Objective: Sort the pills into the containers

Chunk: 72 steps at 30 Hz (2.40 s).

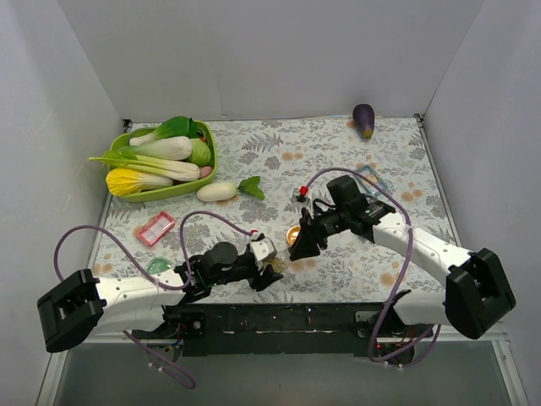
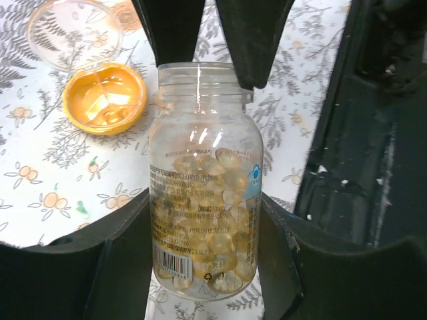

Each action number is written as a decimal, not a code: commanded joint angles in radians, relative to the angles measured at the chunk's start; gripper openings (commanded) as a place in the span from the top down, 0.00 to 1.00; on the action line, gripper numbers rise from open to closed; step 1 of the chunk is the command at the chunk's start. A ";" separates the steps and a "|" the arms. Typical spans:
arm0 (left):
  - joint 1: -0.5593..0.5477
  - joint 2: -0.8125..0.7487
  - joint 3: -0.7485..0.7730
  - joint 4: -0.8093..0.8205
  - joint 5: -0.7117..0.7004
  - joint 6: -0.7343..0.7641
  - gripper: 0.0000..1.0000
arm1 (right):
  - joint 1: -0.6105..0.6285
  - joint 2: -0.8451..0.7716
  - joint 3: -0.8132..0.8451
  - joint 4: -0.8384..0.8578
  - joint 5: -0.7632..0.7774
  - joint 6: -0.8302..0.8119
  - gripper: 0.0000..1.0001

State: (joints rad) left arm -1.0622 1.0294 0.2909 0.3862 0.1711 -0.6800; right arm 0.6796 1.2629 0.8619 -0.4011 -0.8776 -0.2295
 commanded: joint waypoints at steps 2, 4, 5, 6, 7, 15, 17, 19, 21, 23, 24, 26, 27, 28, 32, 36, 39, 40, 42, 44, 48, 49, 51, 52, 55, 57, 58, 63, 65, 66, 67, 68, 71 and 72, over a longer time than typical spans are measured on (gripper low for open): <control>0.015 0.038 0.080 0.192 -0.240 0.056 1.00 | -0.066 0.027 -0.136 0.258 -0.179 0.686 0.73; 0.016 0.061 0.057 0.210 -0.205 0.033 1.00 | -0.080 0.020 -0.138 0.358 -0.245 0.714 0.39; 0.016 0.064 0.021 0.235 -0.191 0.017 1.00 | -0.089 0.018 -0.121 0.366 -0.294 0.697 0.29; 0.015 0.061 0.004 0.244 -0.182 0.005 1.00 | -0.100 0.012 -0.106 0.369 -0.320 0.632 0.18; 0.016 0.054 -0.015 0.252 -0.173 -0.004 1.00 | -0.118 0.010 -0.086 0.319 -0.343 0.574 0.15; 0.015 -0.067 -0.110 0.226 0.103 -0.088 1.00 | -0.129 0.021 0.280 -0.397 -0.198 -0.474 0.05; 0.016 -0.084 -0.110 0.192 0.155 -0.105 1.00 | -0.127 0.012 0.310 -0.444 -0.091 -0.736 0.04; 0.015 -0.106 -0.108 0.180 0.218 -0.130 1.00 | -0.127 -0.040 0.290 -0.456 -0.072 -0.912 0.04; 0.015 -0.124 -0.110 0.194 0.270 -0.153 1.00 | -0.124 -0.106 0.249 -0.540 -0.119 -1.245 0.02; 0.016 -0.127 -0.110 0.209 0.298 -0.177 1.00 | -0.088 -0.154 0.203 -0.567 -0.153 -1.393 0.02; 0.015 -0.123 -0.105 0.209 0.318 -0.184 1.00 | -0.037 -0.161 0.198 -0.573 -0.152 -1.395 0.02; 0.016 -0.108 -0.091 0.217 0.341 -0.196 1.00 | 0.012 -0.162 0.197 -0.579 -0.149 -1.392 0.02; 0.015 -0.100 -0.088 0.224 0.352 -0.199 1.00 | 0.056 -0.160 0.197 -0.573 -0.141 -1.354 0.02; 0.016 -0.077 -0.081 0.229 0.370 -0.202 1.00 | 0.075 -0.158 0.193 -0.541 -0.133 -1.325 0.03; 0.015 -0.037 -0.059 0.243 0.393 -0.201 1.00 | 0.130 -0.142 0.187 -0.502 -0.109 -1.246 0.04; 0.015 -0.022 -0.044 0.252 0.398 -0.197 1.00 | 0.178 -0.123 0.172 -0.505 -0.067 -1.217 0.10; 0.015 -0.012 -0.041 0.263 0.406 -0.204 1.00 | 0.198 -0.114 0.161 -0.498 -0.035 -1.202 0.14; 0.016 -0.014 -0.041 0.267 0.407 -0.205 1.00 | 0.201 -0.111 0.160 -0.495 -0.029 -1.196 0.14; 0.016 -0.014 -0.039 0.272 0.412 -0.208 1.00 | 0.212 -0.100 0.160 -0.489 -0.020 -1.185 0.16; 0.015 -0.014 -0.036 0.263 0.415 -0.208 1.00 | 0.218 -0.094 0.158 -0.476 -0.008 -1.168 0.18; 0.015 -0.022 -0.029 0.249 0.420 -0.207 1.00 | 0.222 -0.080 0.169 -0.467 0.009 -1.147 0.33; 0.016 -0.029 -0.029 0.247 0.415 -0.204 1.00 | 0.224 -0.077 0.180 -0.479 0.009 -1.143 0.39; 0.015 -0.032 -0.029 0.243 0.404 -0.201 1.00 | 0.227 -0.066 0.189 -0.493 0.005 -1.128 0.56; 0.015 -0.040 -0.027 0.237 0.387 -0.196 1.00 | 0.230 -0.065 0.190 -0.495 0.003 -1.114 0.61; 0.016 -0.051 -0.018 0.206 0.314 -0.179 1.00 | 0.235 -0.063 0.198 -0.489 -0.006 -1.012 0.71; 0.016 -0.068 -0.003 0.169 0.262 -0.159 1.00 | 0.235 -0.060 0.193 -0.447 -0.020 -0.918 0.75; 0.013 -0.074 0.004 0.155 0.227 -0.150 1.00 | 0.235 -0.060 0.189 -0.429 -0.027 -0.786 0.76; -0.001 -0.140 0.017 0.106 -0.069 -0.078 1.00 | 0.166 -0.060 0.037 -0.114 -0.089 -0.196 0.85; -0.010 -0.146 0.019 0.109 -0.151 -0.059 1.00 | 0.108 -0.045 -0.029 0.011 -0.142 0.155 0.87; -0.013 -0.141 0.021 0.108 -0.226 -0.050 1.00 | 0.041 -0.040 -0.091 0.163 -0.161 0.265 0.88; -0.022 -0.134 0.021 0.109 -0.260 -0.037 1.00 | 0.003 -0.033 -0.125 0.239 -0.185 0.403 0.90; -0.025 -0.124 0.022 0.111 -0.287 -0.030 1.00 | -0.029 -0.022 -0.156 0.333 -0.223 0.620 0.91; -0.036 -0.080 0.021 0.102 -0.354 -0.012 1.00 | -0.107 -0.014 -0.251 0.569 -0.257 0.867 0.96; -0.035 -0.071 0.021 0.103 -0.355 -0.012 1.00 | -0.112 -0.016 -0.251 0.584 -0.261 0.903 0.93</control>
State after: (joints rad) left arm -1.1042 0.9398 0.2573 0.4191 0.1017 -0.7750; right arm 0.6167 1.2388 0.6807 -0.0563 -1.0462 0.0631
